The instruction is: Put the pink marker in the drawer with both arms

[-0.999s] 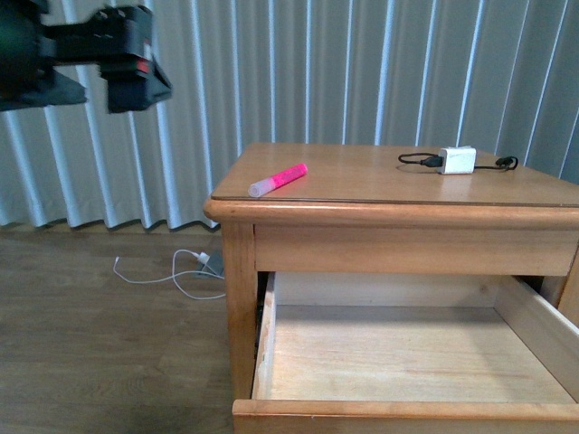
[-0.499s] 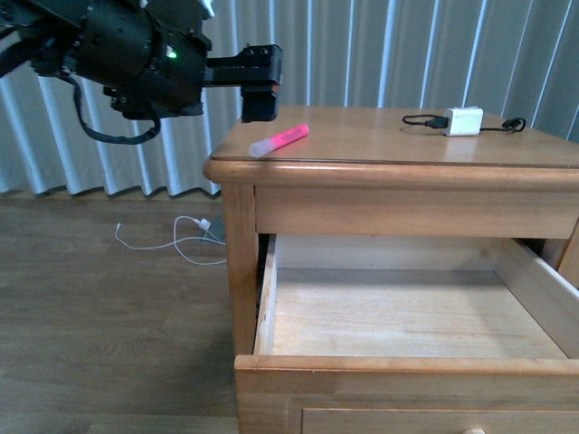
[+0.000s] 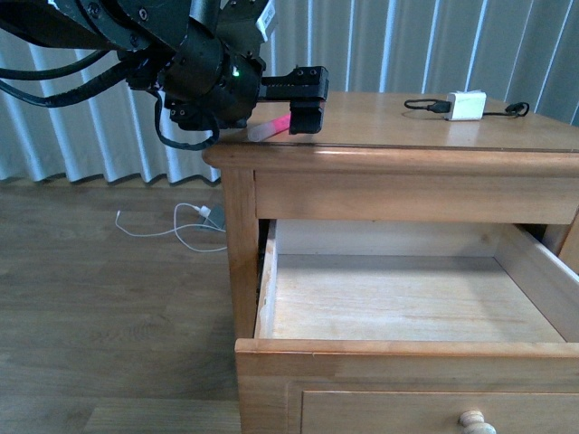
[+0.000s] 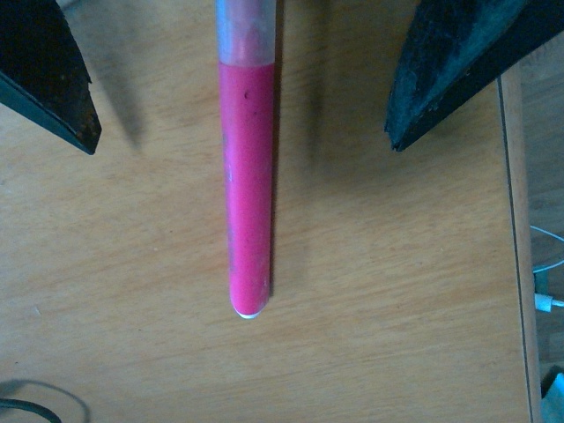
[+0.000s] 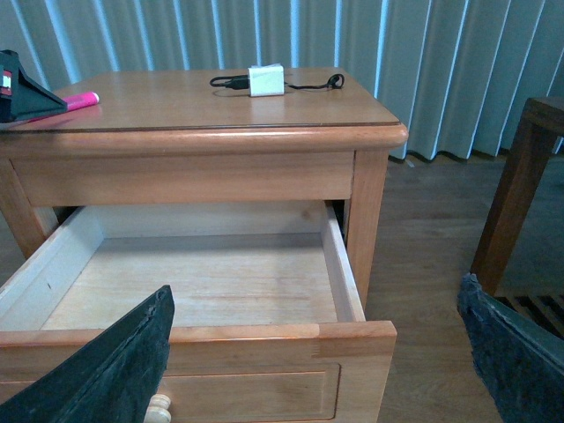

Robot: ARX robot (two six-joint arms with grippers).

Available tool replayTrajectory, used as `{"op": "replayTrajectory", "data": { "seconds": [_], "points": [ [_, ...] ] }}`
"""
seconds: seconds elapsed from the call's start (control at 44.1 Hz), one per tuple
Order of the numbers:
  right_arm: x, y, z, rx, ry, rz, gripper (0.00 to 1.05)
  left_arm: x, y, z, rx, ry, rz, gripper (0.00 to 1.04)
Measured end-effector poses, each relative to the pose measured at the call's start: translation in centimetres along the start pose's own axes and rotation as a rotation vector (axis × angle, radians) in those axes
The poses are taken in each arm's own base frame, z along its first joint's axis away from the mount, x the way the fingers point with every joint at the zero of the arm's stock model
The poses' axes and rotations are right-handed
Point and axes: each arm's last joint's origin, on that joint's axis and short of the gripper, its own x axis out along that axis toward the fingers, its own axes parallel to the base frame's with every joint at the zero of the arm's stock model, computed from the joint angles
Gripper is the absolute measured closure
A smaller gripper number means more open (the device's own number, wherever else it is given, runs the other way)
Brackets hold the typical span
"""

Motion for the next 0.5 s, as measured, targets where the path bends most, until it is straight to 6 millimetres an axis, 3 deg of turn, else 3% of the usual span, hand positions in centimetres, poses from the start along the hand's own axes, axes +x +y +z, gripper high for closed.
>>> {"op": "replayTrajectory", "data": {
  "seconds": [0.363,0.499],
  "points": [
    [0.0,0.0,0.0,0.0,0.0,0.0,0.09,0.4,-0.02,0.53,0.053,0.047,0.006,0.07],
    [0.0,0.0,0.0,0.0,0.0,0.0,0.09,0.37,-0.01,0.52,0.079,0.059,0.008,0.29]
  ]
}}
